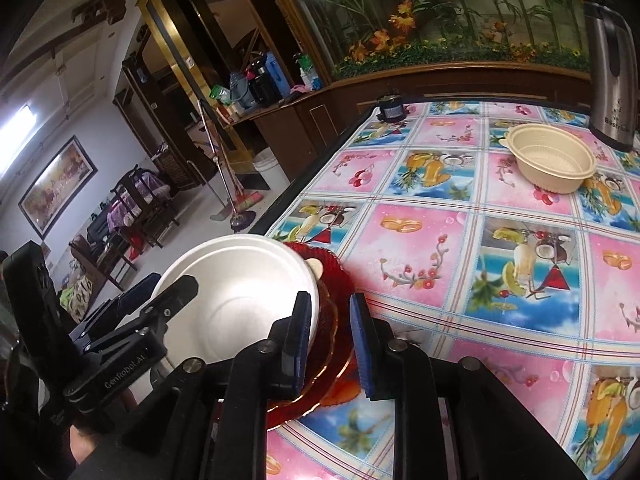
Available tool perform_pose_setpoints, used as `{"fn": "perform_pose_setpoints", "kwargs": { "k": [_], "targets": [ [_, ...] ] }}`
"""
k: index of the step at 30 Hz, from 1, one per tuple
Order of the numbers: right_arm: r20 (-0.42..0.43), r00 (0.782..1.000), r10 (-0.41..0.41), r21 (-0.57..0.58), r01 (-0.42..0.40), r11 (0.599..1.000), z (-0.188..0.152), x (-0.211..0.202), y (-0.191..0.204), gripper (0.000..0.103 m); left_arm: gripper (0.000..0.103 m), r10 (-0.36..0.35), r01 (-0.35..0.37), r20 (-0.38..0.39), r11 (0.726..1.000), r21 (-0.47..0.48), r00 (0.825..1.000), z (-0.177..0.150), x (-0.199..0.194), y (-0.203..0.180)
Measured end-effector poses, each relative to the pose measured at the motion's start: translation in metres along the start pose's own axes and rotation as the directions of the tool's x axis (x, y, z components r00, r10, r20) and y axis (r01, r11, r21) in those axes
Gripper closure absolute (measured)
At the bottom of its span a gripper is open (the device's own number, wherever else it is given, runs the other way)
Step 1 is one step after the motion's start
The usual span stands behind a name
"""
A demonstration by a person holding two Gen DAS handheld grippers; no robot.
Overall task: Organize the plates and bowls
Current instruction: 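Lower the white bowl onto the beige bowl with the left tool and open it, then reach the right tool to the small beige bowl, grasp its rim and lift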
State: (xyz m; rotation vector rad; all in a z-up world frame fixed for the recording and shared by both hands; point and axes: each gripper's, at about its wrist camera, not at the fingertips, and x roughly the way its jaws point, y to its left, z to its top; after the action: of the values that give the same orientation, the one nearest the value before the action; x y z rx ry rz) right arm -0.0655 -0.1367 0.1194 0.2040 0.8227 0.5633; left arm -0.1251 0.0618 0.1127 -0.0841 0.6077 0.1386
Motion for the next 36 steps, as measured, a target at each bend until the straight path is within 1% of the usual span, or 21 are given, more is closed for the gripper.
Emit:
{"fn": "perform_pose_setpoints", "kwargs": {
  "k": [3,5,8,10,12,14,17,19,20,22,23,24,25,27,29,31,32,33,34,36],
  "targets": [
    [0.029,0.999,-0.014,0.034,0.013,0.999,0.000,-0.013,-0.016,0.080,0.036,-0.019,0.019,0.041,1.000,0.000,0.999,0.002,-0.013,-0.007],
    [0.044,0.999,-0.028,0.066,0.025,0.997,-0.001,-0.021,-0.030,0.077,0.036,-0.036,0.034,0.055,0.999,0.027,0.998,0.003,-0.019,-0.019],
    [0.063,0.996,-0.061,0.135,0.052,0.989,-0.001,-0.031,-0.059,0.077,0.036,-0.077,0.071,0.054,0.993,0.093,0.996,0.000,-0.024,-0.047],
    [0.071,0.994,-0.084,0.178,0.070,0.982,-0.003,-0.037,-0.077,0.077,0.034,-0.114,0.108,0.034,0.983,0.145,0.993,-0.005,-0.023,-0.072],
    [0.084,0.989,-0.120,0.229,0.098,0.968,-0.005,-0.046,-0.101,0.077,0.034,-0.149,0.145,0.004,0.970,0.197,0.989,-0.013,-0.021,-0.096],
    [0.086,0.985,-0.151,0.270,0.123,0.955,-0.009,-0.052,-0.122,0.077,0.034,-0.187,0.191,-0.039,0.948,0.255,0.981,-0.022,-0.015,-0.125],
    [0.081,0.981,-0.178,0.330,0.142,0.933,-0.014,-0.059,-0.152,0.076,0.034,-0.251,0.280,-0.129,0.909,0.310,0.959,-0.033,-0.001,-0.161],
    [0.071,0.975,-0.211,0.368,0.171,0.914,-0.017,-0.063,-0.173,0.076,0.034,-0.290,0.344,-0.204,0.884,0.317,0.935,-0.032,0.021,-0.186],
    [0.066,0.973,-0.222,0.382,0.181,0.906,-0.016,-0.066,-0.182,0.076,0.034,-0.295,0.356,-0.225,0.880,0.313,0.929,-0.029,0.031,-0.195],
    [0.063,0.970,-0.235,0.404,0.191,0.895,-0.010,-0.071,-0.197,0.076,0.034,-0.264,0.340,-0.265,0.891,0.301,0.927,-0.020,0.060,-0.217],
    [0.062,0.967,-0.249,0.413,0.202,0.888,-0.003,-0.073,-0.206,0.076,0.034,-0.268,0.350,-0.288,0.892,0.288,0.919,-0.013,0.077,-0.228],
    [0.064,0.963,-0.261,0.418,0.212,0.883,0.005,-0.076,-0.213,0.076,0.034,-0.263,0.346,-0.294,0.896,0.278,0.919,-0.010,0.087,-0.232],
    [0.065,0.959,-0.275,0.419,0.224,0.880,0.010,-0.077,-0.218,0.076,0.034,-0.232,0.316,-0.299,0.909,0.272,0.925,-0.006,0.102,-0.239],
    [0.053,0.952,-0.301,0.420,0.252,0.872,0.030,-0.075,-0.232,0.073,0.034,-0.237,0.315,-0.293,0.914,0.256,0.926,-0.005,0.118,-0.243],
    [0.049,0.950,-0.307,0.406,0.262,0.876,0.049,-0.066,-0.245,0.070,0.034,-0.208,0.272,-0.246,0.926,0.263,0.947,-0.011,0.128,-0.240],
    [0.032,0.951,-0.308,0.411,0.268,0.871,0.066,-0.054,-0.258,0.070,0.034,-0.179,0.258,-0.263,0.916,0.307,0.948,-0.012,0.135,-0.239],
    [0.028,0.952,-0.305,0.409,0.268,0.872,0.073,-0.047,-0.263,0.070,0.034,-0.165,0.231,-0.220,0.919,0.319,0.961,-0.009,0.134,-0.235],
    [0.021,0.951,-0.308,0.402,0.274,0.874,0.083,-0.038,-0.268,0.070,0.034,-0.141,0.201,-0.197,0.924,0.324,0.970,-0.008,0.134,-0.234],
    [0.016,0.946,-0.325,0.392,0.293,0.872,0.092,-0.028,-0.273,0.070,0.034,-0.130,0.184,-0.181,0.929,0.321,0.975,-0.006,0.133,-0.230],
    [0.004,0.940,-0.341,0.359,0.317,0.878,0.107,-0.009,-0.279,0.070,0.034,-0.149,0.201,-0.187,0.933,0.300,0.971,-0.004,0.132,-0.225]
  ]
}}
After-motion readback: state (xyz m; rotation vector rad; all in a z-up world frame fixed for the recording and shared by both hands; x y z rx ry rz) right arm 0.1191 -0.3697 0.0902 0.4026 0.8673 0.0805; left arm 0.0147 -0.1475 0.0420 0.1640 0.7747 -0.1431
